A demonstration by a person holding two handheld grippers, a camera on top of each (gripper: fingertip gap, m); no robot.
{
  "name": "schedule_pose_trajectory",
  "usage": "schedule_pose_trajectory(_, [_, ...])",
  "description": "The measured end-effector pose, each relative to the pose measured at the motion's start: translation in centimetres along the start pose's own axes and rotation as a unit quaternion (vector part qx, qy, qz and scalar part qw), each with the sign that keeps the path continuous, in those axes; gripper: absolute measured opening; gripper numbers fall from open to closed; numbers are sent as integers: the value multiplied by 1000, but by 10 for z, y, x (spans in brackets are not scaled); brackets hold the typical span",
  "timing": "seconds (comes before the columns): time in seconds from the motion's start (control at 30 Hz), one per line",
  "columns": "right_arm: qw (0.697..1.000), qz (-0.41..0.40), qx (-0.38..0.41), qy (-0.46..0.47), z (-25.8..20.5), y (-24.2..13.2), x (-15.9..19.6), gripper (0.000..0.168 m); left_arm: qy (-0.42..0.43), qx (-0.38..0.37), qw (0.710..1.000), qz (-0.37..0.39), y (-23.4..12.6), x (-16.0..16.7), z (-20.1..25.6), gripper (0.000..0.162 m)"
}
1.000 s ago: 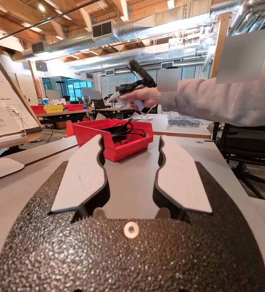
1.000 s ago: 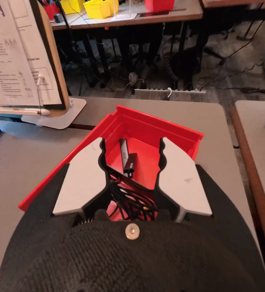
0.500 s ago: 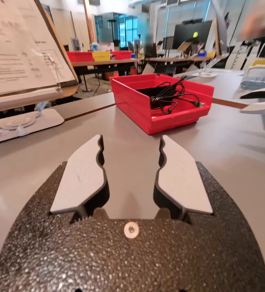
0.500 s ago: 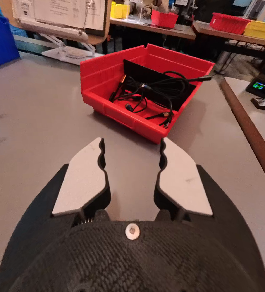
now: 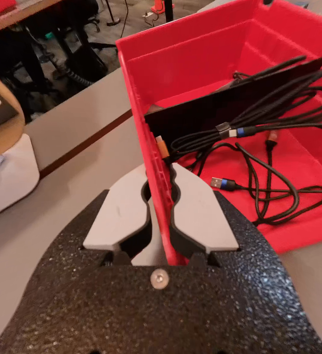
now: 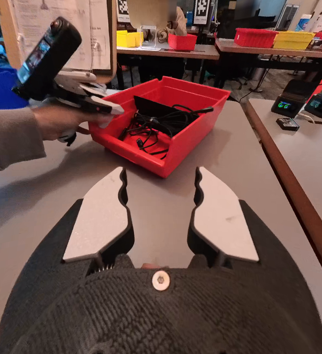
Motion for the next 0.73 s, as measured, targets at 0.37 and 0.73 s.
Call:
schedule_pose_trajectory(0.37, [999, 43, -11, -17, -27, -14, -29, 62, 53, 111, 992, -19, -188, 95, -32, 9])
schedule_pose_trajectory(0.73, [964, 88, -250, 8, -239, 108, -80, 80, 3, 134, 989, -70, -452, 234, -127, 7])
Point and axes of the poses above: each gripper's, where its closed fingertips meet, y out along the fingers, x out of its underside, z = x × y across the jaws, the point moved 7 cm from there along -y, back along the fingers, and after that the axes turned 4 degrees about z, right-handed, at the moved point
